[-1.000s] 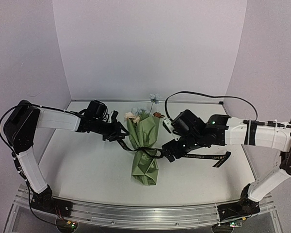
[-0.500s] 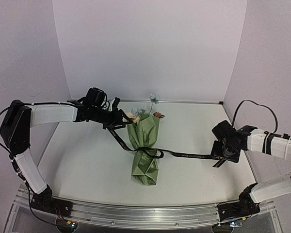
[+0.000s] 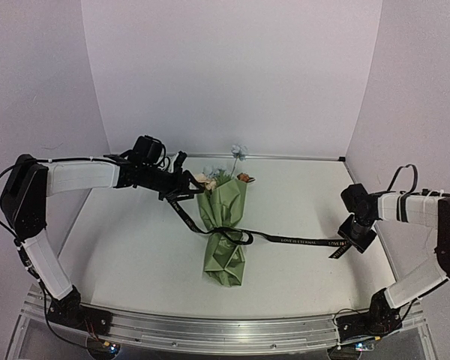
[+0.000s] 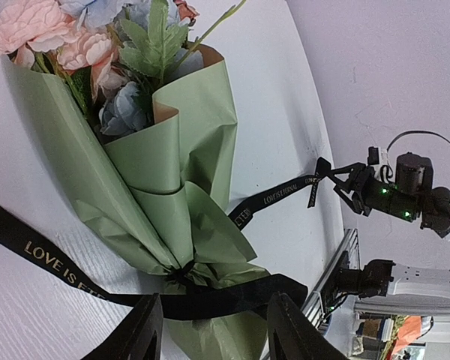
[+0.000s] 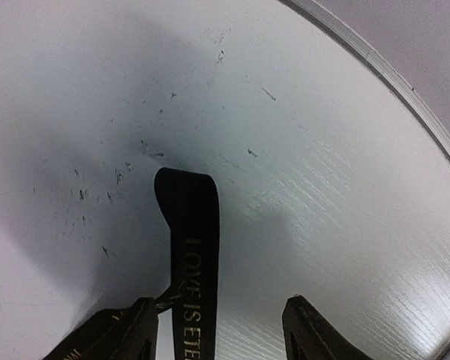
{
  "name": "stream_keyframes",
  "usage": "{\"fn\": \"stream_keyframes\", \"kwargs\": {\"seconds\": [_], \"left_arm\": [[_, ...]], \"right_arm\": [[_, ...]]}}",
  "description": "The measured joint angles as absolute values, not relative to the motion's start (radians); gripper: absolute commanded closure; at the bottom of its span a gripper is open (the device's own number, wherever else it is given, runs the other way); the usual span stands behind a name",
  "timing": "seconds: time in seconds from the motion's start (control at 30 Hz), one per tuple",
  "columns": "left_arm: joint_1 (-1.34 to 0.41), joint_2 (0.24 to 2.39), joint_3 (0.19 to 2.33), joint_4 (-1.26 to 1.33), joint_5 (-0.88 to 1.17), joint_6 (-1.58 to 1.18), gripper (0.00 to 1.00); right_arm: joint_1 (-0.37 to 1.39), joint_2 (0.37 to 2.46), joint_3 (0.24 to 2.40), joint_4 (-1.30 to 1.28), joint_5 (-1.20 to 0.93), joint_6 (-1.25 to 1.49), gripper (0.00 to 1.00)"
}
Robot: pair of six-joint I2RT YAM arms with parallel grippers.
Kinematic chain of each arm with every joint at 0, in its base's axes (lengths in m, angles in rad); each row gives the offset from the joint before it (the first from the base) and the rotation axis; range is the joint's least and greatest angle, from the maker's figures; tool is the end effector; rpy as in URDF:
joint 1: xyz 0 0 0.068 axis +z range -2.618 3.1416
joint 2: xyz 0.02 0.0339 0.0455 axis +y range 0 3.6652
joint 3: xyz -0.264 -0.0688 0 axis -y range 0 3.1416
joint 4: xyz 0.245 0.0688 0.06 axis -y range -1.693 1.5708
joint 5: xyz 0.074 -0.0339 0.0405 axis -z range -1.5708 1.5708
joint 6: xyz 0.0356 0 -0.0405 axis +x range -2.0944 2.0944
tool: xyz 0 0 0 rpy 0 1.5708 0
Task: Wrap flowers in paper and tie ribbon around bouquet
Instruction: Cross the ribbon over the folded bouquet.
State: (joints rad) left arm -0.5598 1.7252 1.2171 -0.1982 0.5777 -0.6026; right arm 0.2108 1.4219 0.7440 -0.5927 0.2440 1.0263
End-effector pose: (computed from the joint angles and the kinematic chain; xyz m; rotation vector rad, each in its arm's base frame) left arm 0.3141 -0.2198 0.2402 0.2824 2.4481 -1.2248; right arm 0.2378 0.0421 0.1640 1.1403 2.5109 -0.0336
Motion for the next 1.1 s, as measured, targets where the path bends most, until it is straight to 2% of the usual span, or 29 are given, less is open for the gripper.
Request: {"fn": "stream_keyframes", "kwargs": {"seconds": [0.2,0.37,0.57,0.93,1.1], "left_arm": [[-0.56,1.715,1.217,-0.213,0.6,-0.598,0.5],[-0.56,1.685,1.216,-0.225,0.626,-0.592,0.51],[-0.56,1.642,1.201,-0.239,0.666,-0.589,0.51],[-0.56,1.641,1.196,-0.304,0.737,-0.551,0.48],[-0.56,1.641,1.197,-0.266,0.739,-0.549,0.47]], "right_arm": [[0.19,1.513,0.783,-0.522,0.244,1.053,0.48],[0.186,1.562,0.808,-0.491,0.258,1.064,0.69],[0.184,1.581,0.834,-0.476,0.267,1.07,1.0],[0.206,1.55,0.886,-0.519,0.256,1.011,1.0],[0.276,1.525,1.019,-0.567,0.199,0.941,1.0]]}}
